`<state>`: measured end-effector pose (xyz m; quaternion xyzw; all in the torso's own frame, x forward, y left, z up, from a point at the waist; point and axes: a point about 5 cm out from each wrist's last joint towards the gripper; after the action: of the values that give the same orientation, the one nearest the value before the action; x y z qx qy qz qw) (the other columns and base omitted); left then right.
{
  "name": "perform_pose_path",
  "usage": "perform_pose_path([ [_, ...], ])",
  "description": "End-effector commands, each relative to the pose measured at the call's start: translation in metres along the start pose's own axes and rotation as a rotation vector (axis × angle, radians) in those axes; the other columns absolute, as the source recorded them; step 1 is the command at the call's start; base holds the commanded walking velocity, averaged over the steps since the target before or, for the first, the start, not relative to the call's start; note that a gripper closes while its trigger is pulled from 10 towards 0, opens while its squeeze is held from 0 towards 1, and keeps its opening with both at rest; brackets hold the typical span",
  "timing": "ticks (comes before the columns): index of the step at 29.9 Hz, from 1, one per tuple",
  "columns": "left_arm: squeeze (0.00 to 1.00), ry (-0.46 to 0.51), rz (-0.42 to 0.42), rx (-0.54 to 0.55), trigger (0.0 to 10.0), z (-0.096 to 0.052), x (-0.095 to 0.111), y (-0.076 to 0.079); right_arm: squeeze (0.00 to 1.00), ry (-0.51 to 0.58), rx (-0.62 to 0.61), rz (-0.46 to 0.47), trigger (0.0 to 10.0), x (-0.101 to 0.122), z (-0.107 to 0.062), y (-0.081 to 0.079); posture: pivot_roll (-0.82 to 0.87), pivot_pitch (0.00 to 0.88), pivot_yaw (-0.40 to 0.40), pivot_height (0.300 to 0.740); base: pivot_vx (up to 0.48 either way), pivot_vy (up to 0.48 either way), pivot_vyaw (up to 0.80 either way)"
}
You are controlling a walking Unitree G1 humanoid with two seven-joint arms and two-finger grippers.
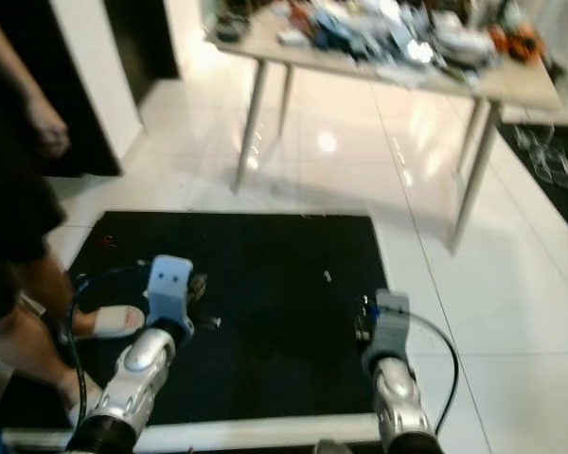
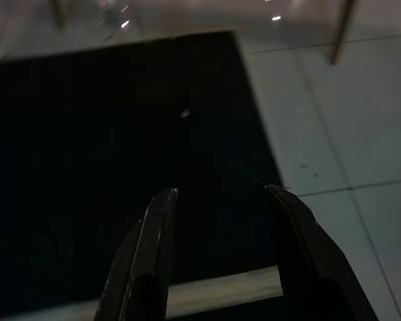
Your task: Picking trash to rubbish bin
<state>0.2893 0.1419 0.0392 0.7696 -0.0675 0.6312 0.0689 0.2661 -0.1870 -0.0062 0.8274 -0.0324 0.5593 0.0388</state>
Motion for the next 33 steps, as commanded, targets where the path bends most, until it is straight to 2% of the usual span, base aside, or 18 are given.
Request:
perform_pose_path([
  [1,0.00,-0.011,0.003,-0.008,10.0,-0.0001,-0.0021,0.0020,0.00,-0.012,-0.009,0.001,10.0,-0.0027,-0.0014,0.0013,0.01,0.055,0.004,0.740,0.000,0.000,-0.80],
  [5,0.00,-0.002,-0.018,-0.014,10.0,0.0003,-0.0006,0.0034,0.00,-0.002,-0.007,0.005,10.0,-0.0014,-0.0012,0.0013,0.00,0.056,0.006,0.740,0.000,0.000,-0.80],
  [18,0.00,0.008,-0.042,-0.049,10.0,-0.0004,0.0002,0.0080,0.00,-0.006,0.018,-0.009,10.0,-0.0016,-0.0009,-0.0044,0.01,0.056,0.004,0.740,0.000,0.000,0.00],
  [33,0.00,-0.013,-0.045,-0.017,10.0,-0.0006,-0.0026,0.0029,0.00,-0.013,0.035,-0.076,10.0,-0.0028,-0.0010,-0.0058,0.00,0.056,0.001,0.740,0.311,0.000,0.00],
])
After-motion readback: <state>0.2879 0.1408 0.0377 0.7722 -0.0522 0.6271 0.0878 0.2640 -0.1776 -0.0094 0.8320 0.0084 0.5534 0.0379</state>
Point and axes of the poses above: a point about 5 cm out from each wrist's last joint towards the gripper, its own z axis pointing out of the wrist towards the gripper, its own x axis along the axis of the wrist's last joint, y = z × x, and after that the axes turned 4 degrees about -z, right-handed
